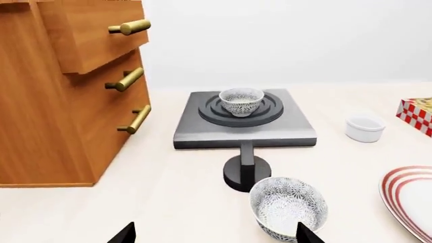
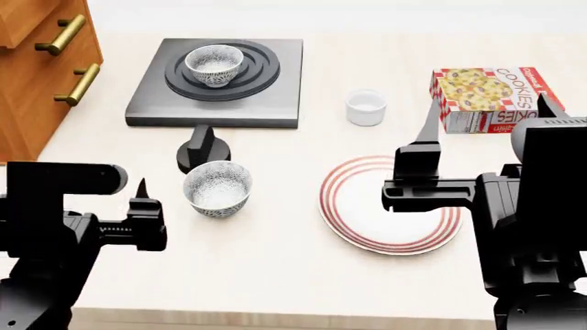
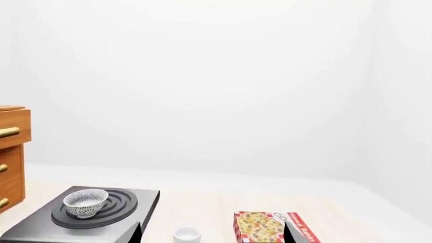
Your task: Pick the akita bowl on the stove and place it on the plate.
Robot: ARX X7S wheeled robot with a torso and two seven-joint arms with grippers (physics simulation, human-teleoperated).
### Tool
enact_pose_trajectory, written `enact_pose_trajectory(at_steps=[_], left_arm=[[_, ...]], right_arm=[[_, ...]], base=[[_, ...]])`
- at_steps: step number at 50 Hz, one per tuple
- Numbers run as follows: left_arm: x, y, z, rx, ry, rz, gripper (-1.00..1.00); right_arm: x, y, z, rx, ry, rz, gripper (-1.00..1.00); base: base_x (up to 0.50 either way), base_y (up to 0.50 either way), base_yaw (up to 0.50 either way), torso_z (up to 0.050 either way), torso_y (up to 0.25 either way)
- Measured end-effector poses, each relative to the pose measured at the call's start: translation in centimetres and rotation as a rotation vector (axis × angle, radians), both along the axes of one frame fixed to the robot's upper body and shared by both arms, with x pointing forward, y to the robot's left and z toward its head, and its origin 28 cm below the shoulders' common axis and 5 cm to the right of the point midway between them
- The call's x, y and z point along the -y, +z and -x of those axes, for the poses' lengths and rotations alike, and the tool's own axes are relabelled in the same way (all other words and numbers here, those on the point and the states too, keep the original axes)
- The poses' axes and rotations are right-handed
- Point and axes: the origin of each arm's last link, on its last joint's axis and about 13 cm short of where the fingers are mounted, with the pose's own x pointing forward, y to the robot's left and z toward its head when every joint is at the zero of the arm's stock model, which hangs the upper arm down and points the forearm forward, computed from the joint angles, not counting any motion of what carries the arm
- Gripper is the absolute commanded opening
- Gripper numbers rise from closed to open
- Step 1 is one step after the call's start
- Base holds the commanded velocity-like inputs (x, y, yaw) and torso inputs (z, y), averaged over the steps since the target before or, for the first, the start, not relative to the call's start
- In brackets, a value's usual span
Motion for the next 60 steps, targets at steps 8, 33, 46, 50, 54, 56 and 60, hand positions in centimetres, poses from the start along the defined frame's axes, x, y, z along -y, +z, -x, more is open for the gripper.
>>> enact_pose_trajectory(at_steps=[8,33,46,50,54,56,60], left_arm=[[0.0,0.9,-0.7,-0.014,0.009,0.008,1.0],[-0.4,1.7,-1.3,-0.026,0.025,-0.007,1.0],[-0.5,2.2,-1.5,-0.017,0.024,-0.017,1.0],[-0.5,2.3,-1.5,-0.013,0.023,-0.019,1.0],[-0.5,2.3,-1.5,-0.012,0.021,-0.022,1.0],[-0.5,2.3,-1.5,-0.012,0.021,-0.024,1.0],[-0.5,2.4,-1.5,-0.009,0.021,-0.027,1.0]], right_arm=[[0.0,0.0,0.0,-0.002,0.002,-0.003,1.0],[0.0,-0.1,0.0,-0.011,0.013,-0.009,1.0],[-0.1,-0.1,0.0,-0.014,0.015,-0.009,1.0],[-0.1,0.0,0.0,-0.013,0.015,-0.007,1.0],[-0.1,0.0,0.0,-0.013,0.015,-0.005,1.0],[-0.1,0.0,0.0,-0.012,0.015,-0.005,1.0],[0.0,0.0,0.0,-0.012,0.016,-0.004,1.0]], base=[[0.0,0.0,0.0,0.0,0.0],[0.0,-0.02,0.0,0.0,0.0],[0.0,-0.14,0.0,0.0,0.0],[0.0,-0.17,0.0,0.0,0.0],[0.0,-0.17,0.0,0.0,0.0],[0.0,-0.17,0.0,0.0,0.0],[0.0,-0.18,0.0,0.0,0.0]])
